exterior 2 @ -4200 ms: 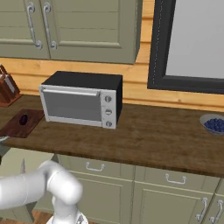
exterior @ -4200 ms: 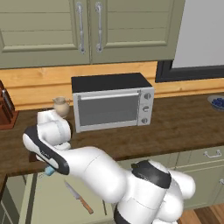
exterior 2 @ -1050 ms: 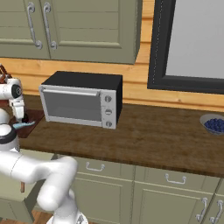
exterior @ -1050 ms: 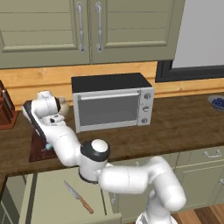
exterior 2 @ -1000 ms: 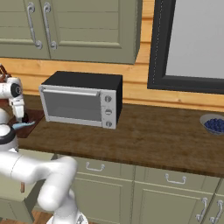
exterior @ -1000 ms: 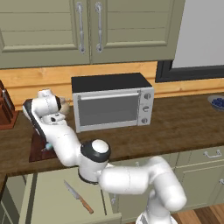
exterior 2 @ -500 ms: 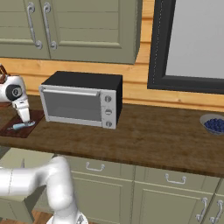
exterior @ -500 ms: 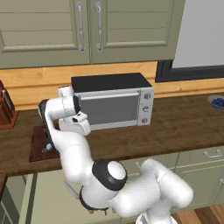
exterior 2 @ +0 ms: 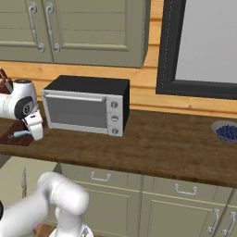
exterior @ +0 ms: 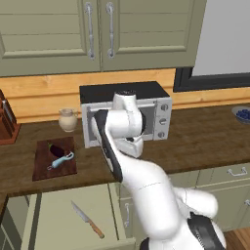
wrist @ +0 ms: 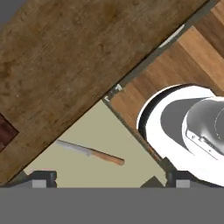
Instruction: Place the appropriate cutting tool for cutting the eggplant skin on the cutting board.
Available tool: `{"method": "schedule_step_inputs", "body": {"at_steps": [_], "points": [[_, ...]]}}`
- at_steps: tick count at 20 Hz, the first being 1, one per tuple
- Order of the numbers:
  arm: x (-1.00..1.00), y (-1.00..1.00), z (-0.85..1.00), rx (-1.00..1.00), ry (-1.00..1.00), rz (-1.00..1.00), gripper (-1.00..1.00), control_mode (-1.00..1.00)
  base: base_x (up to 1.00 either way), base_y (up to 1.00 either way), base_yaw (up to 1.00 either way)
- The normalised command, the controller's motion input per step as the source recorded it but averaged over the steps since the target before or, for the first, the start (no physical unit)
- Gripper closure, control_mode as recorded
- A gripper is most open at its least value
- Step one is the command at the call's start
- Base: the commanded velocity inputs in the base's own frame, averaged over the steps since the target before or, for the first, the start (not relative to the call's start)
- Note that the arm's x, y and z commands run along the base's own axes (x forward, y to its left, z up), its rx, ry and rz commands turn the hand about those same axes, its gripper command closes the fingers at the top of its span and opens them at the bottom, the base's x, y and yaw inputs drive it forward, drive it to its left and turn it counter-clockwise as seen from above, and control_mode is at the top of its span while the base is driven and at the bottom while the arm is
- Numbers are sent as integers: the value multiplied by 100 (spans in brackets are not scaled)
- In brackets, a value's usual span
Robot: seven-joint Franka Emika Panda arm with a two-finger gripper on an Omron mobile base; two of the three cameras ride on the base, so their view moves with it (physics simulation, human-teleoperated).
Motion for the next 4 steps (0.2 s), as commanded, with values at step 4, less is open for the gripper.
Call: {"method": "schedule_step_inputs", "body": {"at_steps": [4], "points": [[-100, -100, 80, 13, -19, 9, -100, -100, 0, 0, 0]]}}
